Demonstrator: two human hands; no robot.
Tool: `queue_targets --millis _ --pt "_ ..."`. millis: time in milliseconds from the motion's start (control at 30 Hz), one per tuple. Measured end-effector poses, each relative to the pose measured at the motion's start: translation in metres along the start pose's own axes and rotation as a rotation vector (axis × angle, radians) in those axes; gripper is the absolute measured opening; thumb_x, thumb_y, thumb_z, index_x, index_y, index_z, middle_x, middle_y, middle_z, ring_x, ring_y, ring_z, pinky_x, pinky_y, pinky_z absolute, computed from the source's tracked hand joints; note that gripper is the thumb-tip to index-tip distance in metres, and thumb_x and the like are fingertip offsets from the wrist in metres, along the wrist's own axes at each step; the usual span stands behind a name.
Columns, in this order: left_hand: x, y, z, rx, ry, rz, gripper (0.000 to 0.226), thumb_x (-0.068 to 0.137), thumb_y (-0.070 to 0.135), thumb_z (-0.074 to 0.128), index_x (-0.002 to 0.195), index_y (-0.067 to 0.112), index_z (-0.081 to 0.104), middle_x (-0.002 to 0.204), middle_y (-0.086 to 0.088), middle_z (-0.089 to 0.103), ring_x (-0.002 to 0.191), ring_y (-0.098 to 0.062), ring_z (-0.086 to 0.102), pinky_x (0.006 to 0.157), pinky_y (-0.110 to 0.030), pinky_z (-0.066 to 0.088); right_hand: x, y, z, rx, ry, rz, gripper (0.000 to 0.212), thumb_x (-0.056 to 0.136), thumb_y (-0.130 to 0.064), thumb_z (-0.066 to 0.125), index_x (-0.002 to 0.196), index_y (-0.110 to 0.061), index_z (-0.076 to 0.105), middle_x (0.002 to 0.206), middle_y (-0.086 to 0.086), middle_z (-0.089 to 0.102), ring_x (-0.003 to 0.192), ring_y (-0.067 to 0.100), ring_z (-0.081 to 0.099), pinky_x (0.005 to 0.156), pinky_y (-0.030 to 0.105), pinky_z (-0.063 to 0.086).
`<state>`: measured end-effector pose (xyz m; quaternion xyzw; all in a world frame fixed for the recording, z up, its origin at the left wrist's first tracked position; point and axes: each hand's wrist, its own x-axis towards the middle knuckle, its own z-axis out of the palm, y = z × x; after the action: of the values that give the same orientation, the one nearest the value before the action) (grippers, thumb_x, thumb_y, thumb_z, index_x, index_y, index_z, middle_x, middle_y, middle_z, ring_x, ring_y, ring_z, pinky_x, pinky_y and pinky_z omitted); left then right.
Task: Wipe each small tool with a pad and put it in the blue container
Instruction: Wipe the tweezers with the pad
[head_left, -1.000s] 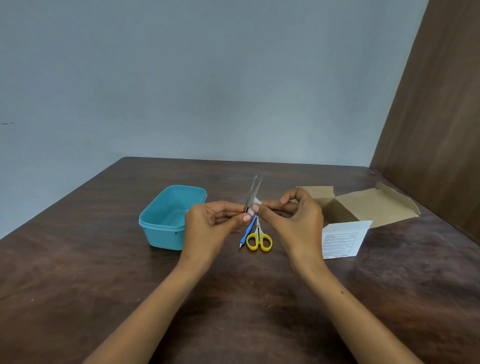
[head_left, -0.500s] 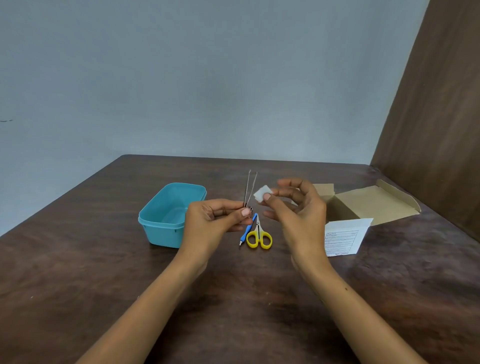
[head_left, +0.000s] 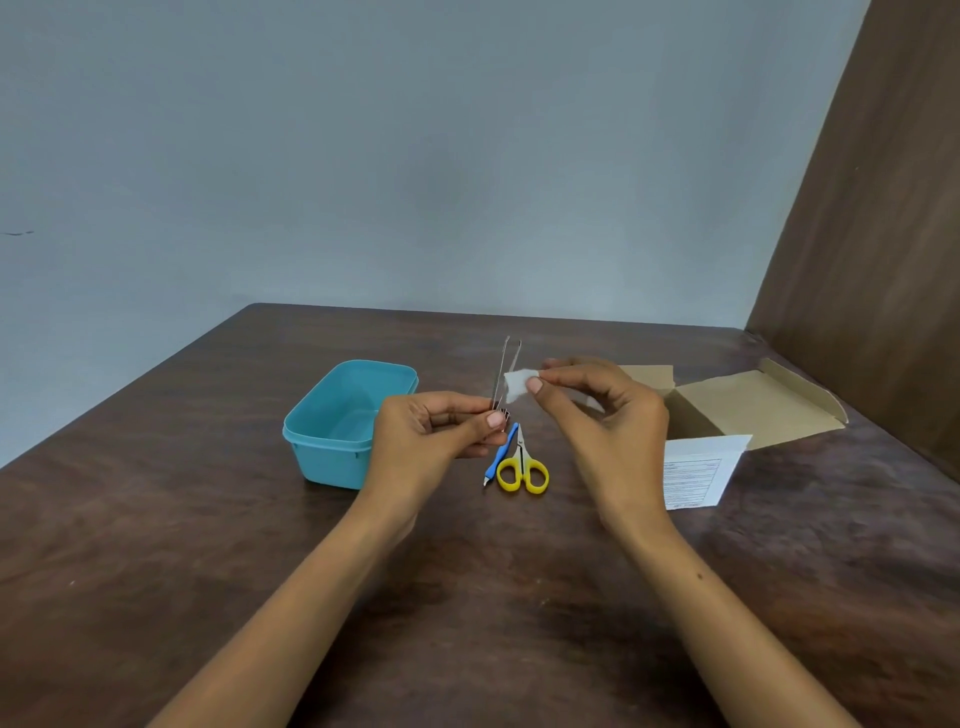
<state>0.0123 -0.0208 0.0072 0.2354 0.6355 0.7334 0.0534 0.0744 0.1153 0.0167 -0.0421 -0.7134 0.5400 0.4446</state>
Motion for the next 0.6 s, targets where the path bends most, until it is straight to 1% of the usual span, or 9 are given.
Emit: queue_targets --millis 67,167,267,367,400,433,500,567,600 --pt "0.0 0.0 0.0 0.01 -0.009 -0.007 0.013 0.077 0.0 0.07 0.087 0.008 0.073 0.075 -0.005 0.075 0.069 -0.015 0.073 0.058 -0.018 0.055 0.001 -0.001 0.0 0.011 0.011 0.0 0.01 0.074 0.0 0.074 0.074 -0.009 0.074 0.08 0.001 0.071 0.075 0.002 0.065 0.068 0.01 0.047" --pt "0.0 0.0 0.001 0.017 -0.022 -0.018 0.013 0.078 0.001 0.07 0.089 0.005 0.072 0.078 -0.006 0.075 0.07 -0.016 0.073 0.059 -0.018 0.055 0.001 0.001 0.002 -0.002 -0.014 0.037 0.013 0.077 -0.007 0.074 0.075 -0.019 0.07 0.072 -0.006 0.07 0.069 0.002 0.064 0.064 0.01 0.047" --pt "0.0 0.0 0.0 0.029 -0.027 -0.016 0.015 0.078 0.001 0.07 0.092 0.003 0.072 0.079 -0.007 0.075 0.071 -0.018 0.073 0.06 -0.019 0.056 0.002 0.003 0.003 -0.038 -0.017 0.002 0.011 0.079 -0.01 0.073 0.079 -0.018 0.066 0.074 -0.005 0.069 0.071 0.004 0.065 0.064 0.011 0.048" --pt "0.001 0.0 0.0 0.042 -0.033 -0.009 0.015 0.078 0.001 0.07 0.092 0.004 0.073 0.078 -0.007 0.075 0.07 -0.018 0.073 0.06 -0.019 0.056 0.001 0.005 0.003 -0.095 -0.024 -0.042 0.017 0.08 -0.009 0.072 0.079 -0.022 0.062 0.076 -0.006 0.067 0.074 0.007 0.066 0.066 0.018 0.054" --pt "0.001 -0.001 0.0 0.051 -0.033 -0.006 0.015 0.077 0.002 0.071 0.091 0.005 0.073 0.077 -0.007 0.075 0.07 -0.018 0.073 0.06 -0.019 0.056 0.0 0.005 0.003 -0.132 -0.04 -0.072 0.021 0.081 -0.007 0.071 0.078 -0.025 0.06 0.077 -0.005 0.067 0.074 0.008 0.065 0.065 0.02 0.055" --pt "0.001 -0.001 0.0 0.066 -0.028 0.005 0.015 0.077 0.002 0.071 0.091 0.006 0.073 0.077 -0.006 0.075 0.069 -0.018 0.073 0.06 -0.019 0.056 0.0 0.006 0.003 -0.188 -0.063 -0.124 0.023 0.082 -0.004 0.069 0.078 -0.025 0.061 0.079 -0.004 0.067 0.073 0.007 0.065 0.064 0.018 0.054" --pt "0.002 -0.003 0.0 0.112 -0.008 0.045 0.015 0.077 0.003 0.072 0.09 0.009 0.074 0.074 -0.004 0.075 0.067 -0.017 0.072 0.06 -0.019 0.056 0.001 0.009 0.004 -0.337 -0.111 -0.265 0.017 0.082 -0.001 0.066 0.083 -0.019 0.067 0.086 -0.002 0.065 0.073 0.007 0.062 0.061 0.011 0.049" --pt "0.003 -0.005 -0.002 0.148 -0.007 0.086 0.016 0.078 0.003 0.071 0.091 0.011 0.074 0.073 -0.004 0.075 0.065 -0.018 0.071 0.061 -0.021 0.057 0.001 0.013 0.005 -0.46 -0.158 -0.368 0.014 0.082 -0.003 0.067 0.09 -0.014 0.072 0.093 0.001 0.064 0.076 0.008 0.06 0.061 0.012 0.049" --pt "0.003 -0.005 -0.003 0.166 -0.013 0.095 0.016 0.079 0.002 0.07 0.091 0.012 0.074 0.072 -0.005 0.075 0.065 -0.018 0.071 0.061 -0.021 0.057 0.001 0.014 0.005 -0.506 -0.189 -0.383 0.015 0.082 -0.005 0.069 0.093 -0.013 0.073 0.096 0.003 0.063 0.079 0.01 0.06 0.063 0.013 0.05"
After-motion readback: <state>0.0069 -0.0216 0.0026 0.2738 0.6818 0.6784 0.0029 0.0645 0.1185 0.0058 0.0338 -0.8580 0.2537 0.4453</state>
